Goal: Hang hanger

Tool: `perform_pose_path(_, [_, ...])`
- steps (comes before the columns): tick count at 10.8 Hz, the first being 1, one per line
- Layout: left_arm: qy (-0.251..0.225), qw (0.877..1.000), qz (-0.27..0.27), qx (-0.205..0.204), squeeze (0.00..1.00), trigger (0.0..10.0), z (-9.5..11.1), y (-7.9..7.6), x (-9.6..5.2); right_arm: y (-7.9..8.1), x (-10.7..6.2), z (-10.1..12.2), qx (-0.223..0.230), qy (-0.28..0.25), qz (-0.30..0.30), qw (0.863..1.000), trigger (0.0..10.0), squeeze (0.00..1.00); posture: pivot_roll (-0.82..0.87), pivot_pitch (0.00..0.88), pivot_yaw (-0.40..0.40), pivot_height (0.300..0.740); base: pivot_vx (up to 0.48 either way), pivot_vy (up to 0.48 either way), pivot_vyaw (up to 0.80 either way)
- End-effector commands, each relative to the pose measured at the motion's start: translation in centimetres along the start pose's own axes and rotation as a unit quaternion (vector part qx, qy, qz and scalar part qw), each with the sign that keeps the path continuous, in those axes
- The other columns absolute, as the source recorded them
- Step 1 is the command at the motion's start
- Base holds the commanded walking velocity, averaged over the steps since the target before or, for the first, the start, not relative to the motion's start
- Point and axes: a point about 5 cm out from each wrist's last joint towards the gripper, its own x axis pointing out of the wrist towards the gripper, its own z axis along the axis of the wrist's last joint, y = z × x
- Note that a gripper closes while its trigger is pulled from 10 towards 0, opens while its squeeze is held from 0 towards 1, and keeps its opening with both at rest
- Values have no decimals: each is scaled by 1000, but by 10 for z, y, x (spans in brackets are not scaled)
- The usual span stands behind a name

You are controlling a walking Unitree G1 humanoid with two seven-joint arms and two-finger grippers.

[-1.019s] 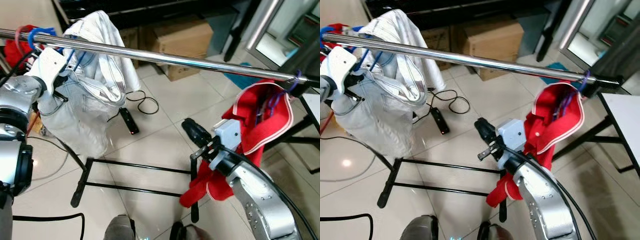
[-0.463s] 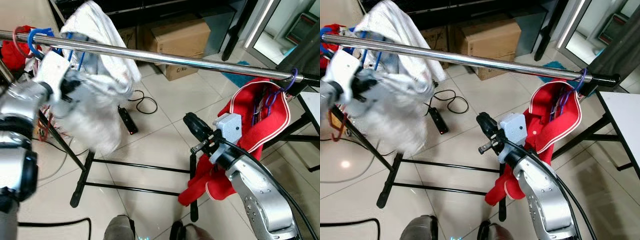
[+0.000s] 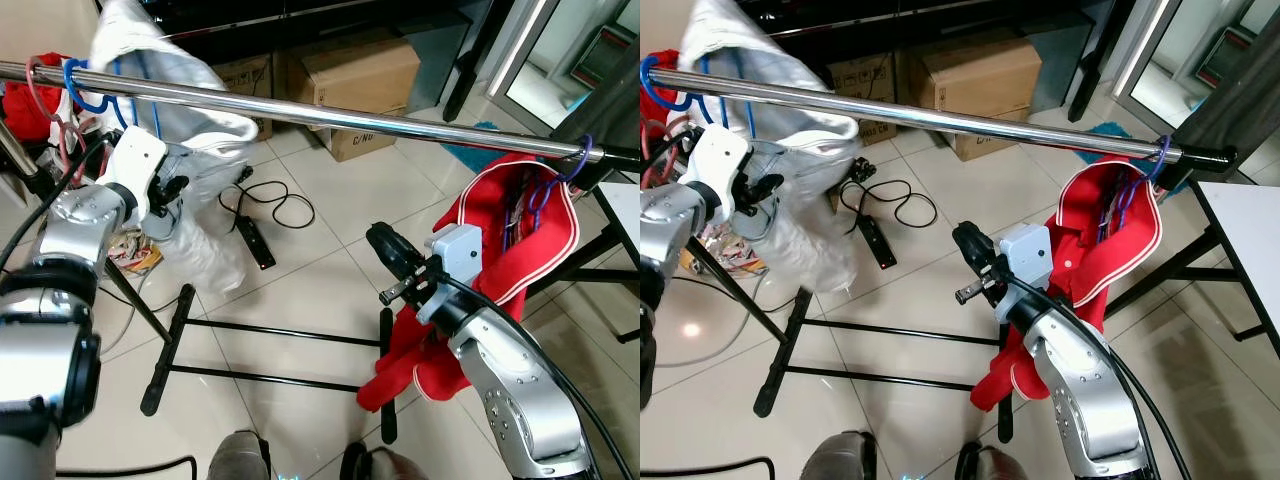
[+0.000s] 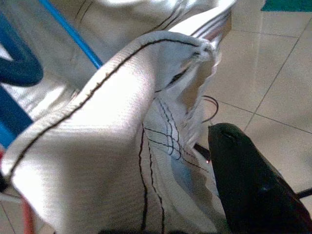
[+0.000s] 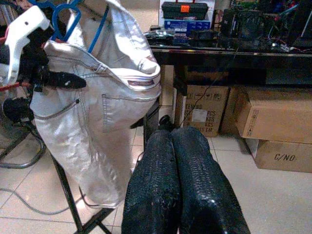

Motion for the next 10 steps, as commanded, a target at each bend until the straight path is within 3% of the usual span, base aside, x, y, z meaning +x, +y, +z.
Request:
perform_pose_path(1, [-6, 1000, -4, 14, 0, 10000, 3, -6, 2, -3, 1, -1, -9, 1, -6, 1000, 10000, 0, 192, 129, -38, 740, 0, 0, 0])
perform_pose_path(3, [-37, 998, 32, 41, 0, 10000, 13, -4, 0, -3, 2, 0, -11, -1, -5, 1000, 10000, 0, 192, 126, -36, 740, 0, 0, 0])
perform_pose_path(5, [-58, 996, 42, 61, 0, 10000, 13, -19, -5, -4, 1, 0, -13, -3, -7, 1000, 10000, 0, 192, 119, -35, 740, 0, 0, 0])
perform_pose_path(9, [-62, 996, 32, 47, 0, 10000, 3, -51, -14, -7, 6, 1, -22, -7, -2, 1000, 10000, 0, 201, 101, -39, 740, 0, 0, 0])
perform_pose_path(10, [-62, 997, 44, 23, 0, 10000, 1, -55, -19, -8, 7, 2, -24, -8, -2, 1000, 10000, 0, 201, 93, -39, 740, 0, 0, 0])
